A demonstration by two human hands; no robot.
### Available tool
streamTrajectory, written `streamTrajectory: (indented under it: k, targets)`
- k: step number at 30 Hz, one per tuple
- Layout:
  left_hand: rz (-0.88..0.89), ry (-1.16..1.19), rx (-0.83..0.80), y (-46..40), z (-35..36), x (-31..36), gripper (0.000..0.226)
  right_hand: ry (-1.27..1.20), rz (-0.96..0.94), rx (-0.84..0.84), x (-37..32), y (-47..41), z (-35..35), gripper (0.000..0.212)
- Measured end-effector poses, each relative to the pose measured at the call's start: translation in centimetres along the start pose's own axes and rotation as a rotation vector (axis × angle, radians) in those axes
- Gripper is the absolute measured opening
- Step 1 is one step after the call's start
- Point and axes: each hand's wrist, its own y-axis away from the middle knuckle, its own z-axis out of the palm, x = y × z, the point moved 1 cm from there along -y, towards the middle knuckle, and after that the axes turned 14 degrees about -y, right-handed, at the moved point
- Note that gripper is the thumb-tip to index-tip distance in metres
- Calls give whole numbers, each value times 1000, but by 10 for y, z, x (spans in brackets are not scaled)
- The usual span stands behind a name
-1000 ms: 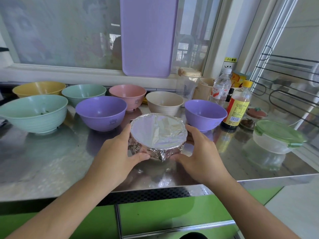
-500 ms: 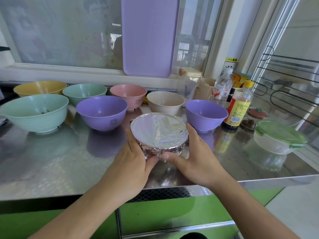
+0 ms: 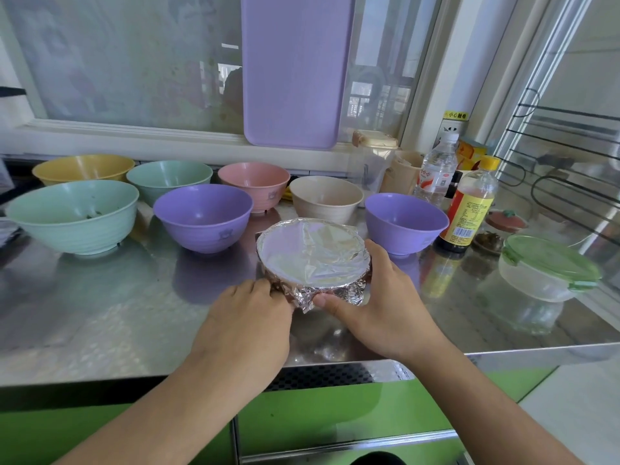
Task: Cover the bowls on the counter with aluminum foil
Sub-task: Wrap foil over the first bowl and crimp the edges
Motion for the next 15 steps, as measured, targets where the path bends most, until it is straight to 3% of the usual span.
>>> streamTrajectory:
  k: [4,8,13,15]
  targets:
    - [-51,18,-35,-5,5,2,16,-8,-4,-2,0,0,0,95]
    - [-42,79,74,-6,15,0,14,-14,1,-2,3,0,1,94]
    - [-218,322,6,1,5,-15,17,-17,-4,-1,4,0,-2,92]
    - [-279,533,-55,2,-4,-18,21,7,0,3,4,-1,-4,89]
